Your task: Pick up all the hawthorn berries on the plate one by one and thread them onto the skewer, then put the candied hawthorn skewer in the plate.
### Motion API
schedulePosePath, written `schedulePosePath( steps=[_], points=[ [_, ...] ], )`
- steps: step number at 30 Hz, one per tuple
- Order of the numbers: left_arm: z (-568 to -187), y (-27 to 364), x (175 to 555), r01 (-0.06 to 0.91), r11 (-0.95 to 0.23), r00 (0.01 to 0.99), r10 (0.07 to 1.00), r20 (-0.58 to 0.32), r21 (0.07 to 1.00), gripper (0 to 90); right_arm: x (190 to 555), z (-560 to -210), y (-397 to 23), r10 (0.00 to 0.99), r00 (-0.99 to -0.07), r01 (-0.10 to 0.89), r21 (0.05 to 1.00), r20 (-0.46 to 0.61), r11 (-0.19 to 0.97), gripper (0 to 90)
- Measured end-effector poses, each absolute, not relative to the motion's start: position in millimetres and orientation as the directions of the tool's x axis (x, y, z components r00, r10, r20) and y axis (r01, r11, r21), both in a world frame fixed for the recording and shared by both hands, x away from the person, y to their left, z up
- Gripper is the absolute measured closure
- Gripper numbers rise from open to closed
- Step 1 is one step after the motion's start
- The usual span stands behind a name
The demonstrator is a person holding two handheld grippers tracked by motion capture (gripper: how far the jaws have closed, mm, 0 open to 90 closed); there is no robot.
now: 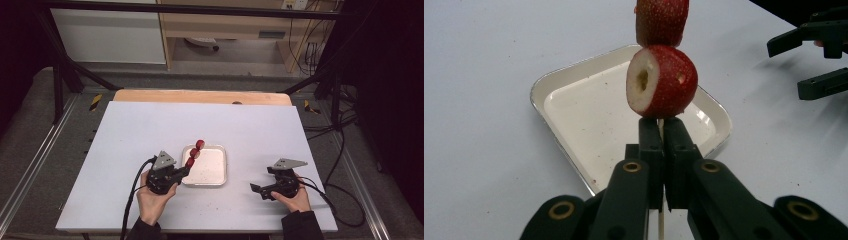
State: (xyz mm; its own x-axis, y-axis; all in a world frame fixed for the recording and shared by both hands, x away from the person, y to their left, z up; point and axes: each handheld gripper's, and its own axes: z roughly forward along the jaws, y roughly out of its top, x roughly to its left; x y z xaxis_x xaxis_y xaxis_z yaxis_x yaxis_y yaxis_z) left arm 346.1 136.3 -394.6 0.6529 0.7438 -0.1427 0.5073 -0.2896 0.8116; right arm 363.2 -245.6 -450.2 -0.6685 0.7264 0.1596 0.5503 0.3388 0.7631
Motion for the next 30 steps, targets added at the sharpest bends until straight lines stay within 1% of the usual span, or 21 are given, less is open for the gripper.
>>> schedulePosePath(
  steps=[16,30],
  points=[
    [-390,126,370,0.536,-0.358,0.649,0.754,-0.102,0.765,88.3,357,-455,-257,0.740,-0.654,0.563,0.755,0.158,0.336,1.7],
    [-406,108,391,0.582,-0.432,0.646,0.760,-0.069,0.689,88.3,356,-458,-258,0.740,-0.653,0.567,0.750,0.158,0.340,1.7]
  ],
)
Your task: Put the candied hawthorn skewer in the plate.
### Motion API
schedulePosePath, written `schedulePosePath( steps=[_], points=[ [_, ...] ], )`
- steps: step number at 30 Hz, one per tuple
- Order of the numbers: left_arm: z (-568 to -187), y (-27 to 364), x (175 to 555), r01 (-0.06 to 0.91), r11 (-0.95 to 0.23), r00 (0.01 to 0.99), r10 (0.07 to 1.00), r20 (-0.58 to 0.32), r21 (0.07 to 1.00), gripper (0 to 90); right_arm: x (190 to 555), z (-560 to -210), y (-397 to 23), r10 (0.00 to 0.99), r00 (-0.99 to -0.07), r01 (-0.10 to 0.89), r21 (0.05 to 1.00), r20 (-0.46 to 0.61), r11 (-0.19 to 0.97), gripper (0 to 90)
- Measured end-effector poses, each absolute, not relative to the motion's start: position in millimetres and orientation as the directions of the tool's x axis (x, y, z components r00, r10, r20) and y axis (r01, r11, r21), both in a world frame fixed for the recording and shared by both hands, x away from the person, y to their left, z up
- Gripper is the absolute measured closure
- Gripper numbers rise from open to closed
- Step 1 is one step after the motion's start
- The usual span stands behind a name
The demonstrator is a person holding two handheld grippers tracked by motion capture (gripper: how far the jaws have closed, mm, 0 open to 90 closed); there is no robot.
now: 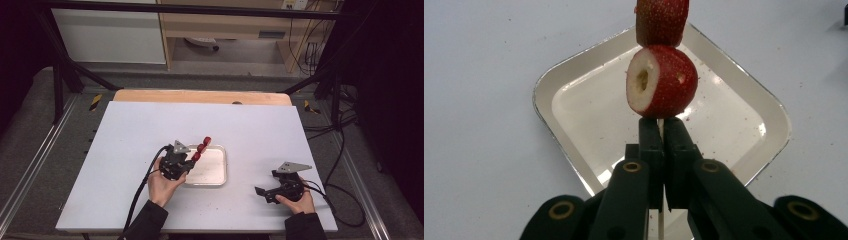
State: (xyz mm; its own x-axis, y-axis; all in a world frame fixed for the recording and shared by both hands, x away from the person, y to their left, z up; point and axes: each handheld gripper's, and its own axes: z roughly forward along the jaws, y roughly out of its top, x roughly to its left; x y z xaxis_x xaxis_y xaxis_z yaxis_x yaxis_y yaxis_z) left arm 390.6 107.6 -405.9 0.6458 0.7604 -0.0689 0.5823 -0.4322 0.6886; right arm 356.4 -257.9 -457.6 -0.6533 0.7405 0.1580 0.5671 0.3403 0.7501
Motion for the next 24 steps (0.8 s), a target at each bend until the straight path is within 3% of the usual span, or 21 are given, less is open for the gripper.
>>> schedulePosePath(
  steps=[24],
  points=[
    [-433,88,398,0.630,-0.511,0.635,0.772,-0.009,0.585,88.2,357,-459,-258,0.738,-0.656,0.569,0.746,0.158,0.346,1.7]
  ],
)
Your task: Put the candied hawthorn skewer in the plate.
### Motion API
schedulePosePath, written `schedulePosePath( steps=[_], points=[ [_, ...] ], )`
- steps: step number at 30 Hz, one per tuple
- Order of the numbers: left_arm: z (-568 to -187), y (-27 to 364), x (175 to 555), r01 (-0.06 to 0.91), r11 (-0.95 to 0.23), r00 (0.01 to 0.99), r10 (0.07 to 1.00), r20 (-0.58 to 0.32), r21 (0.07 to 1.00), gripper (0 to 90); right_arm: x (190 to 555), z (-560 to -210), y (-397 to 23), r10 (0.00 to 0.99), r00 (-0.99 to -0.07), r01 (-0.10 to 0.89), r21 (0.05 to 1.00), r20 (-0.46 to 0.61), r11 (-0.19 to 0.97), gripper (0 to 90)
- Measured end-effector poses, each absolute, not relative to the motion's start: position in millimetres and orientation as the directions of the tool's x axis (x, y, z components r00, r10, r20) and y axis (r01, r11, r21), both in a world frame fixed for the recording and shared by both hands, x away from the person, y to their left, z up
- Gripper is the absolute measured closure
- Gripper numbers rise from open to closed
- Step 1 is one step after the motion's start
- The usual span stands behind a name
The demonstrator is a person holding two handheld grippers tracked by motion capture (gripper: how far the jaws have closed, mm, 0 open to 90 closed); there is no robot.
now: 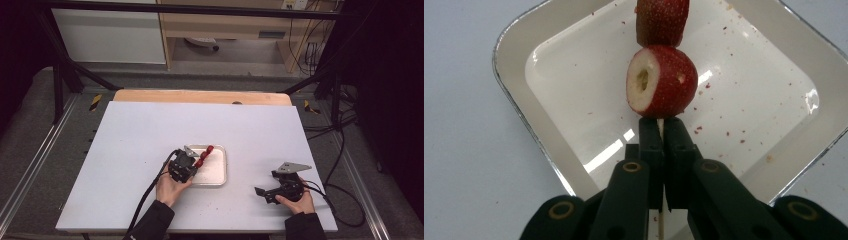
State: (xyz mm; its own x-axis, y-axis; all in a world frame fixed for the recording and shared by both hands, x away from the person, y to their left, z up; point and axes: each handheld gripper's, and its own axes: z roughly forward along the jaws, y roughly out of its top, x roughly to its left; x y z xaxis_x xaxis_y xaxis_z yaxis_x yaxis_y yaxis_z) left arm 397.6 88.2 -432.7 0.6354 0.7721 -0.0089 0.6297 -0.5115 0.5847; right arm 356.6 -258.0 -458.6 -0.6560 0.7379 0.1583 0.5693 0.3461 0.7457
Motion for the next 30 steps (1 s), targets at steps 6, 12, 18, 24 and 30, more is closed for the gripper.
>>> schedulePosePath(
  steps=[6,12,18,24,30],
  points=[
    [-433,88,397,0.627,-0.517,0.638,0.770,-0.003,0.583,87.4,357,-459,-257,0.738,-0.655,0.573,0.742,0.160,0.347,1.7],
    [-432,88,396,0.618,-0.529,0.644,0.765,0.012,0.581,86.5,357,-459,-257,0.740,-0.654,0.573,0.743,0.159,0.346,1.7],
    [-424,94,394,0.598,-0.517,0.649,0.760,0.009,0.613,78.1,357,-459,-258,0.739,-0.655,0.571,0.745,0.158,0.346,1.7],
    [-412,104,390,0.552,-0.532,0.682,0.731,0.019,0.642,60.1,356,-458,-258,0.743,-0.650,0.571,0.748,0.161,0.337,1.7],
    [-406,113,385,0.514,-0.584,0.726,0.687,0.045,0.628,37.7,356,-458,-258,0.743,-0.649,0.574,0.748,0.165,0.335,1.7]
  ],
)
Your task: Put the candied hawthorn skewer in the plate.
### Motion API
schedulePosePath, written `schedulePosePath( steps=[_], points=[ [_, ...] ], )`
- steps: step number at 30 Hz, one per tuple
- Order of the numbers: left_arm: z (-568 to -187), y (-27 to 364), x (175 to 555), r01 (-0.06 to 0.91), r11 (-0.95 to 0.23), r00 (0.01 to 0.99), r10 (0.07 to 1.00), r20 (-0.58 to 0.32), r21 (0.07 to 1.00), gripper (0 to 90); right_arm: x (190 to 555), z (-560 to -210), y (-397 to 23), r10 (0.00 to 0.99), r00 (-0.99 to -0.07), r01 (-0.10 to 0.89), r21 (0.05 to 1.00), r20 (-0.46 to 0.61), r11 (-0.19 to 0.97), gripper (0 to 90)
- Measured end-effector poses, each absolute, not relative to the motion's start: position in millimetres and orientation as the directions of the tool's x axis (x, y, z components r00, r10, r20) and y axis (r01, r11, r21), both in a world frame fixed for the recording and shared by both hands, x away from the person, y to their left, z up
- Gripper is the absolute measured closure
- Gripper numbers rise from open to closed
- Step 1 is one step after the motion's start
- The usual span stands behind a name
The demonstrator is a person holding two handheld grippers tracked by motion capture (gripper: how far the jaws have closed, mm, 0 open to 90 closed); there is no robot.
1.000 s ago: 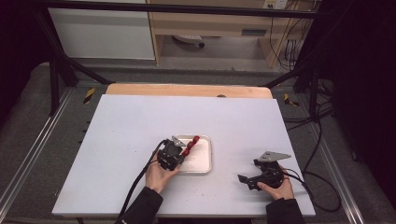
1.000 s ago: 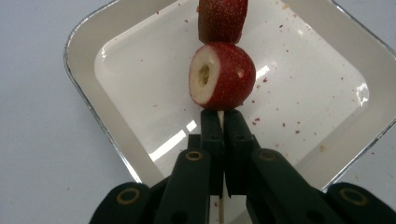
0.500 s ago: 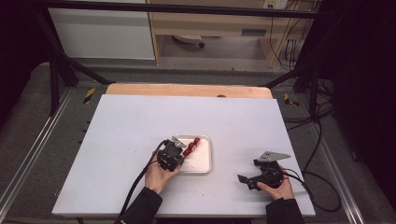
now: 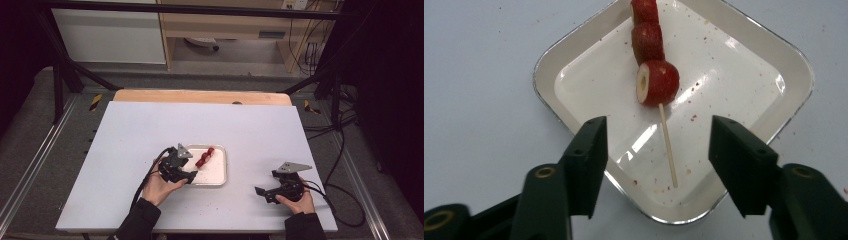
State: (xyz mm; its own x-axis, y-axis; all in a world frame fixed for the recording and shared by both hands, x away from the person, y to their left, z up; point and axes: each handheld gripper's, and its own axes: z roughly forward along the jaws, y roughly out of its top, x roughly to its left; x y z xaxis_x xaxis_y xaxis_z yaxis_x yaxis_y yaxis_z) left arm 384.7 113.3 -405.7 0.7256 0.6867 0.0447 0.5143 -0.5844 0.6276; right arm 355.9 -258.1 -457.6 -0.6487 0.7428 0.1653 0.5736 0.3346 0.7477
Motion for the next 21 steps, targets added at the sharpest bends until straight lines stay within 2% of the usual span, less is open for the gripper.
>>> schedulePosePath(
  steps=[6,11,16,21],
  points=[
    [-401,133,376,0.486,-0.590,0.750,0.660,0.038,0.645,24.7,356,-457,-258,0.742,-0.651,0.567,0.752,0.159,0.336,1.6],
    [-402,156,371,0.493,-0.563,0.737,0.675,0.025,0.663,15.4,356,-457,-258,0.744,-0.649,0.572,0.748,0.160,0.337,1.5],
    [-407,182,365,0.516,-0.523,0.706,0.708,0.010,0.678,10.2,356,-457,-259,0.744,-0.649,0.570,0.749,0.158,0.338,1.4],
    [-416,208,358,0.511,-0.488,0.690,0.724,0.001,0.707,9.4,356,-457,-259,0.745,-0.648,0.571,0.748,0.159,0.337,1.3]
  ],
)
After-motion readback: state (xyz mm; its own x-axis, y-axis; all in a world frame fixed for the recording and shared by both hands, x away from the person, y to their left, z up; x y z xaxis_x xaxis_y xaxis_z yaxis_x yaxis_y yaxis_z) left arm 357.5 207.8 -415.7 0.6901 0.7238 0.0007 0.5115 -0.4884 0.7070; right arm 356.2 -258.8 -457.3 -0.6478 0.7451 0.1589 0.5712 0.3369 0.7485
